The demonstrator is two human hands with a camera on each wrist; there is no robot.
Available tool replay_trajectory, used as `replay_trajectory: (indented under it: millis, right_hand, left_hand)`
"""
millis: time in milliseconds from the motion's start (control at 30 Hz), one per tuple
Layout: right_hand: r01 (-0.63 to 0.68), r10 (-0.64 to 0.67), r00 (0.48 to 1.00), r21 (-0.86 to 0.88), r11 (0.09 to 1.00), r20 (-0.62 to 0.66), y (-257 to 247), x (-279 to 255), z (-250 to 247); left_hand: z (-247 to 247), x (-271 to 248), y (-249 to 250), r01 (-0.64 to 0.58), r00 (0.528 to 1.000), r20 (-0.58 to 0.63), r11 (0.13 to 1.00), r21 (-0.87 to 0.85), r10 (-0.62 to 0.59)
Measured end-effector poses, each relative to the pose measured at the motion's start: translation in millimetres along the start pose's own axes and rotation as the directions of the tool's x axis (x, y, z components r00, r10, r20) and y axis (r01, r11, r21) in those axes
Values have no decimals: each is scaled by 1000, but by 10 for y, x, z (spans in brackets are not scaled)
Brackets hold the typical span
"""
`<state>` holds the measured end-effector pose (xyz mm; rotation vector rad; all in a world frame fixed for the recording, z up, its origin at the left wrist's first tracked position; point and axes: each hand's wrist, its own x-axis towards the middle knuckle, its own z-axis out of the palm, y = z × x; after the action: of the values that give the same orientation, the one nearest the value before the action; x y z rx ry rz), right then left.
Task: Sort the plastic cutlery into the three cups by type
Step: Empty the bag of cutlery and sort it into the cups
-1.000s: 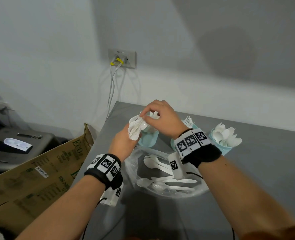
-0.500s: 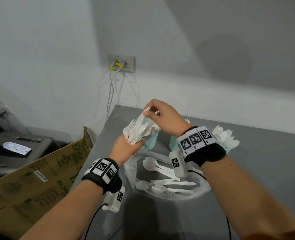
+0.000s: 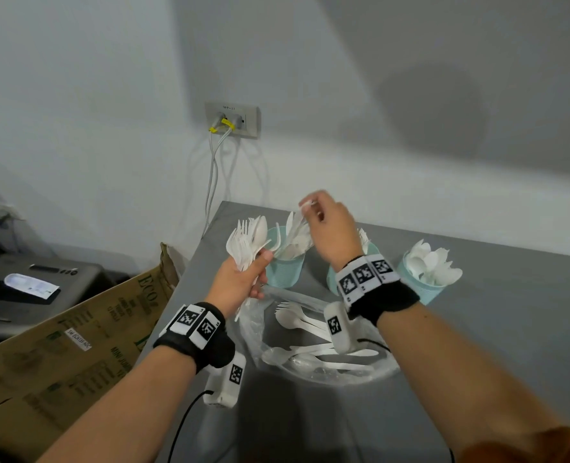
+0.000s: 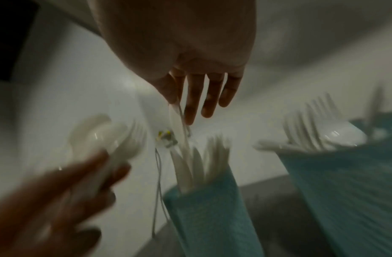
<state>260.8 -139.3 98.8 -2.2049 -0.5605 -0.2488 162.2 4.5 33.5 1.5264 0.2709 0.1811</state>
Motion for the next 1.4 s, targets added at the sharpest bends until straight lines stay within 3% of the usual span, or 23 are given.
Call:
replay_trajectory:
  millis: [100, 167, 300, 400, 500, 633, 800, 933, 1067, 1200, 1300, 1400]
  right_hand:
    - [12, 44, 987, -342, 940, 156, 192, -124, 217]
    - [37, 37, 984, -401, 915, 173, 185, -178, 251]
    - [35, -26, 999, -198, 980, 46, 44, -289, 186]
    - [7, -11, 997, 62, 998, 73, 6, -355, 164]
    - [-147, 110, 986, 334, 931, 128, -61, -416, 105]
    - [-263, 148, 957, 537, 801, 248, -78, -504, 56]
    - [-314, 234, 949, 598, 737, 210, -13, -489, -3]
    - [-243, 256, 966, 485, 840, 39, 96, -434, -167]
    - [-254, 296, 955, 440, 862, -30, 171, -419, -267]
    - [-227, 238, 970, 489, 842, 40, 125, -569, -383]
    - [-325, 296, 945, 470, 821, 136, 122, -691, -414]
    - [-386, 361, 921, 462, 799, 145, 209, -667, -498]
  left_hand:
    - [19, -4, 38, -29, 999, 36, 1000, 5, 29]
    - [29, -1, 55, -34, 998, 50, 999, -3, 34]
    - [76, 5, 110, -28, 996, 80, 999, -43, 31]
    - [146, -12, 145, -17, 993, 116, 996, -89, 28]
    - [248, -30, 173, 5, 986, 166, 990, -140, 19]
    - [373, -30, 218, 35, 975, 221, 983, -180, 6]
    - [481, -34, 222, 21, 976, 218, 997, -73, -5]
    - [549, -34, 173, 26, 969, 246, 996, -86, -4]
    - [673, -39, 182, 4, 973, 231, 994, -111, 22]
    - [821, -32, 206, -49, 987, 149, 992, -119, 66]
    - [949, -41, 228, -78, 985, 148, 992, -96, 92]
    - [1030, -34, 207, -80, 976, 195, 994, -79, 94]
